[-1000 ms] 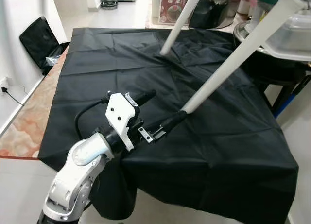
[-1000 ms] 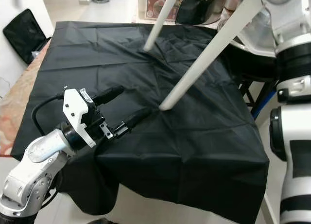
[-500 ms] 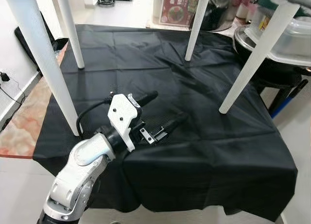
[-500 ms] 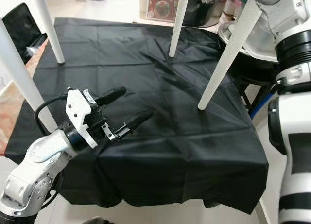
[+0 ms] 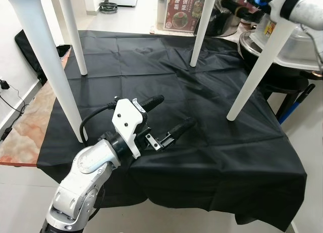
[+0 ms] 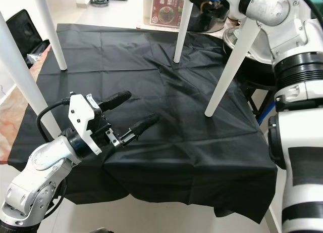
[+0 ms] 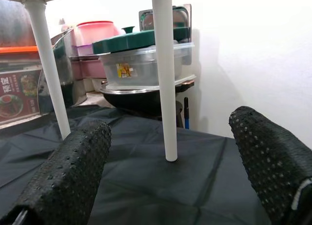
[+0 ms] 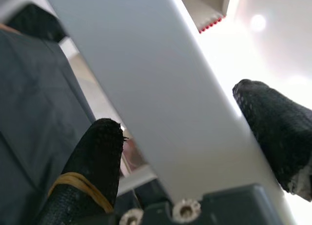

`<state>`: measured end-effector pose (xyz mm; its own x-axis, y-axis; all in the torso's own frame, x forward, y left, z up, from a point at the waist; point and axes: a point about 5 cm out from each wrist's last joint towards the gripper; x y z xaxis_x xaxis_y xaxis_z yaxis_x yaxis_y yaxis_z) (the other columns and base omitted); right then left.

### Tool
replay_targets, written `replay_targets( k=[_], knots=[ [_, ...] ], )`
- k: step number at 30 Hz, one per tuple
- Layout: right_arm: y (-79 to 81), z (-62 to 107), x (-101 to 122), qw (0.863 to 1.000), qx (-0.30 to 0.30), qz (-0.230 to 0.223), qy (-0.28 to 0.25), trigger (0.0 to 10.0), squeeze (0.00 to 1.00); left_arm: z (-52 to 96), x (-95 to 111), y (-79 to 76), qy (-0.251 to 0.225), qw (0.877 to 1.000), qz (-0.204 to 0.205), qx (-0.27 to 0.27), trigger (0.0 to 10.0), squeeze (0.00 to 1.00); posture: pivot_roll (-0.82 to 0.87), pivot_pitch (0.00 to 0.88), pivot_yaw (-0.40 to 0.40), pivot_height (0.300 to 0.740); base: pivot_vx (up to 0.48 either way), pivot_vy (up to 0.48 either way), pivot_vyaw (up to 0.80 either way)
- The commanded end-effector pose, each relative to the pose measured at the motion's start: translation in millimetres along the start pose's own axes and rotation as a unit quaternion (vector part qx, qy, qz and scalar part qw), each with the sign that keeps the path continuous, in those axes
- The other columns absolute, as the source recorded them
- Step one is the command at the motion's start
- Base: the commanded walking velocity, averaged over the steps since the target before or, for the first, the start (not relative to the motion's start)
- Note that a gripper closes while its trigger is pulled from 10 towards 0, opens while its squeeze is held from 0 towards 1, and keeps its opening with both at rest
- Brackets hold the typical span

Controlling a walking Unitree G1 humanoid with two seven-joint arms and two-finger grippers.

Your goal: Building children table

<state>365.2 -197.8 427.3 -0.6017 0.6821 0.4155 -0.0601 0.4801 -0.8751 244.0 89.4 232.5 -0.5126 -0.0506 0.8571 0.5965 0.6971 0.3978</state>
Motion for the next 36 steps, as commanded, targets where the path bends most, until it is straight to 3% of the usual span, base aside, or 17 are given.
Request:
replay_targets(
  k=[1,9,10,11,12,13,15,17,18,19,21,23,25,27,28,34,36],
  knots=[
    [-1.0,2.3,3,1.000,-0.003,-0.023,-0.021,10.0,1.00,1.7,1,0.8,0.003,1.000,-0.005,0.002,10.0,0.00,-0.07,0.030,-0.067,0.740,0.000,0.000,0.00],
    [2.0,27.1,19,0.984,-0.020,-0.124,-0.125,10.0,1.00,5.8,-1,7.6,0.013,1.000,-0.009,0.011,10.0,0.00,-0.07,0.027,-0.046,0.740,0.000,0.000,0.00],
    [9.0,38.2,27,0.971,-0.009,-0.176,-0.159,10.0,0.60,7.0,-1,10.7,0.017,1.000,-0.010,0.017,10.0,0.00,-0.07,0.028,-0.041,0.740,0.000,0.000,0.00],
    [9.0,38.2,27,0.971,-0.009,-0.176,-0.159,10.0,0.60,7.0,-1,10.7,0.017,1.000,-0.010,0.017,10.0,0.00,-0.07,0.028,-0.041,0.740,0.000,0.000,0.00],
    [20.1,48.4,33,0.954,0.017,-0.233,-0.185,10.0,0.02,8.3,-3,14.0,0.025,0.999,-0.014,0.025,10.0,0.00,-0.07,0.031,-0.035,0.740,0.000,0.000,0.00],
    [20.1,48.4,33,0.954,0.017,-0.233,-0.185,10.0,0.02,8.3,-3,14.0,0.025,0.999,-0.014,0.025,10.0,0.00,-0.07,0.031,-0.035,0.740,0.000,0.000,0.00],
    [42.0,62.8,41,0.916,0.064,-0.331,-0.218,10.0,0.00,11.0,-5,19.0,0.037,0.998,-0.017,0.041,10.0,0.00,-0.07,0.035,-0.027,0.740,0.000,0.000,0.00],
    [42.0,62.8,41,0.916,0.064,-0.331,-0.218,10.0,0.00,11.0,-5,19.0,0.037,0.998,-0.017,0.041,10.0,0.00,-0.07,0.035,-0.027,0.740,0.000,0.000,0.00],
    [59.3,71.0,41,0.892,0.080,-0.385,-0.223,10.0,0.00,13.2,-6,22.5,0.041,0.998,-0.017,0.048,10.0,0.00,-0.07,0.037,-0.017,0.740,0.000,0.000,0.00],
    [59.3,71.0,41,0.892,0.080,-0.385,-0.223,10.0,0.00,13.2,-6,22.5,0.041,0.998,-0.017,0.048,10.0,0.00,-0.07,0.037,-0.017,0.740,0.000,0.000,0.00],
    [93.4,86.9,33,0.845,0.093,-0.484,-0.208,10.0,0.00,16.0,-8,28.1,0.055,0.996,-0.018,0.066,10.0,0.00,-0.07,0.036,-0.016,0.740,0.000,0.000,0.00],
    [103.3,91.7,30,0.829,0.097,-0.512,-0.201,10.0,0.00,16.5,-9,29.6,0.060,0.995,-0.020,0.072,10.0,0.00,-0.07,0.036,-0.016,0.740,0.000,0.000,0.00],
    [148.3,99.2,-5,0.823,0.068,-0.552,-0.112,10.0,0.00,17.1,-14,31.5,0.073,0.993,-0.008,0.091,10.0,0.00,-0.07,0.032,-0.014,0.740,0.000,0.000,0.00],
    [148.3,99.2,-5,0.823,0.068,-0.552,-0.112,10.0,0.00,17.1,-14,31.5,0.073,0.993,-0.008,0.091,10.0,0.00,-0.07,0.032,-0.014,0.740,0.000,0.000,0.00],
    [196.1,113.0,-39,0.816,0.010,-0.578,-0.002,10.0,0.00,20.0,-21,30.5,0.087,0.989,0.008,0.115,10.0,0.00,-0.07,0.035,-0.018,0.740,0.000,0.000,0.00],
    [213.7,120.2,-47,0.804,-0.010,-0.594,0.039,10.0,0.00,22.9,-26,29.8,0.099,0.986,0.014,0.130,10.0,0.00,-0.06,0.040,-0.022,0.740,0.000,0.000,0.00],
    [248.8,131.0,-43,0.766,-0.017,-0.637,0.085,10.0,0.00,39.0,-42,22.2,0.137,0.976,0.036,0.164,10.0,0.00,-0.05,0.034,-0.049,0.740,0.000,0.000,0.00]
  ],
)
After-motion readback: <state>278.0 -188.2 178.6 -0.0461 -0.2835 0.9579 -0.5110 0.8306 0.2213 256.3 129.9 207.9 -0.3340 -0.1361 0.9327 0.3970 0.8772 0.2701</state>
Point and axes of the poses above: a point about 5 cm out from each wrist's last joint towards the gripper, its own z axis pointing back from the gripper into the wrist, its own x axis along the axis of the wrist's last joint, y = z × x, and after that the axes turned 14 degrees about -z, right-handed
